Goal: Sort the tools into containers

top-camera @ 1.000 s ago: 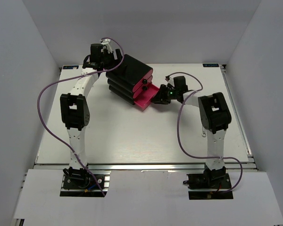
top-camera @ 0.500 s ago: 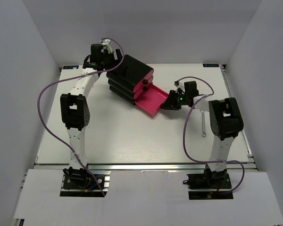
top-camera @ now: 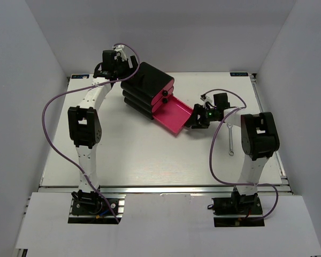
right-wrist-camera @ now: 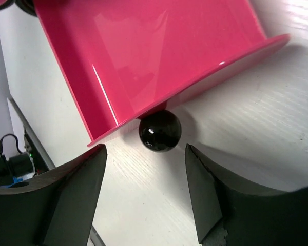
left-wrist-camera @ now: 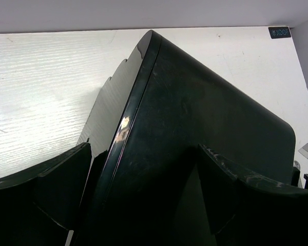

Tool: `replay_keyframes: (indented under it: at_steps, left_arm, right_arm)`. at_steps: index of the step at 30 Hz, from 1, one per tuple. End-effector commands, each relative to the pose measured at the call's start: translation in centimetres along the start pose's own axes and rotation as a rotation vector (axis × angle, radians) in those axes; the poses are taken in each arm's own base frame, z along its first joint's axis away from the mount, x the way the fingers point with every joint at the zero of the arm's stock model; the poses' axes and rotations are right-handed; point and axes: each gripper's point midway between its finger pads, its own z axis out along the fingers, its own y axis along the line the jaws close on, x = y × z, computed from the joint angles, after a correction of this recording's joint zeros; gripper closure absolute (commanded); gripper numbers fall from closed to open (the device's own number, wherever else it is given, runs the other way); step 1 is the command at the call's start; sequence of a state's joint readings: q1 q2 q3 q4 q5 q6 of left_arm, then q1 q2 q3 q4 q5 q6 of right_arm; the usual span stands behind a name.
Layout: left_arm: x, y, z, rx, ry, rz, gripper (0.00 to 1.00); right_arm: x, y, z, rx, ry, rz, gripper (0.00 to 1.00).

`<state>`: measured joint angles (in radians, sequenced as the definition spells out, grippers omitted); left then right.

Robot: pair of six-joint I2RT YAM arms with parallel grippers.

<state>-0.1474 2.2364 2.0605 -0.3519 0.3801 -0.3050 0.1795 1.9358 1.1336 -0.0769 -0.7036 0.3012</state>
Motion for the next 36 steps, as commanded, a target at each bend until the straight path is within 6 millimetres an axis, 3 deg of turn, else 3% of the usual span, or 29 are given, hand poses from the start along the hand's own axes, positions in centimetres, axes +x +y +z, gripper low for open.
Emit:
replay_keyframes:
  at_steps: [1,3,5,7,8,10,11,15,18,21,22,23,24,26,27,28,29,30,31,36]
  left_arm:
    - [0.3,0.4,-2.3,-0.058,0.041,0.000,0.08]
    - [-0.3,0.3,-2.6,-0.067,0.028,0.002,0.08]
    - [-1.6,0.4,-3.5,-0.097,-0.004,0.009,0.08]
    - [-2.7,1.0,-4.3,-0.149,-0.040,0.004,0.08]
    - [-3.8,0.8,-5.2,-0.169,-0.070,0.006,0.08]
    - [-4.6,1.6,-6.2,-0.243,-0.098,-0.008,0.07]
    - [-5.3,2.9,-7.0,-0.334,-0.129,-0.014,0.07]
    - [-7.4,5.5,-11.1,-0.572,-0.226,-0.053,0.05]
    - [-8.6,5.7,-14.1,-0.654,-0.292,-0.074,0.05]
    - [-8.4,5.7,-17.1,-0.705,-0.354,-0.112,0.05]
    - [-9.2,4.5,-19.4,-0.691,-0.411,-0.130,0.05]
    - [-8.9,4.3,-20.2,-0.688,-0.425,-0.138,0.04]
    - [-6.7,5.0,-19.8,-0.686,-0.397,-0.144,0.04]
    - [-6.2,3.7,-21.9,-0.650,-0.427,-0.162,0.05]
    - [-3.9,4.3,-21.7,-0.658,-0.385,-0.168,0.05]
    - [-3.0,4.2,-22.0,-0.647,-0.377,-0.185,0.05]
    - [-2.9,3.5,-23.1,-0.630,-0.392,-0.190,0.05]
    - [-2.1,3.5,-23.4,-0.630,-0.384,-0.196,0.05]
    - [-0.2,3.9,-23.2,-0.633,-0.346,-0.202,0.05]
    - [2.7,3.2,-24.9,-0.609,-0.302,-0.216,0.05]
  right_arm:
    - [0.1,1.0,-0.4,-0.049,0.046,-0.041,0.32]
    - [0.9,1.2,-1.4,-0.026,0.086,-0.073,0.31]
    - [0.8,1.8,-3.2,0.004,0.080,-0.213,0.31]
    - [1.6,0.9,-4.8,0.096,0.078,-0.311,0.31]
    - [0.4,0.8,-6.8,0.201,0.022,-0.446,0.30]
    - [0.2,-0.5,-8.5,0.324,-0.038,-0.543,0.27]
    - [-1.1,-0.9,-10.6,0.440,-0.103,-0.589,0.11]
    - [-0.3,-2.3,-13.1,0.564,-0.115,-0.564,0.11]
    - [0.8,-4.2,-14.8,0.678,-0.071,-0.451,0.11]
    - [1.8,-6.5,-16.9,0.799,-0.082,-0.336,0.19]
    - [2.1,-7.4,-17.6,0.823,-0.083,-0.304,0.22]
    - [2.5,-8.2,-17.8,0.842,-0.069,-0.284,0.28]
    - [3.0,-9.0,-18.2,0.868,-0.048,-0.262,0.31]
    - [3.7,-10.5,-18.6,0.888,-0.013,-0.211,0.36]
    - [3.7,-10.7,-18.5,0.885,-0.006,-0.206,0.38]
    - [3.6,-11.2,-19.2,0.895,-0.020,-0.180,0.38]
    - [4.0,-12.0,-18.9,0.896,0.001,-0.154,0.40]
    - [3.9,-12.0,-18.8,0.890,-0.001,-0.152,0.41]
    - [3.8,-12.3,-18.7,0.893,-0.003,-0.151,0.41]
    - [5.2,-14.4,-16.8,0.880,0.066,-0.071,0.48]
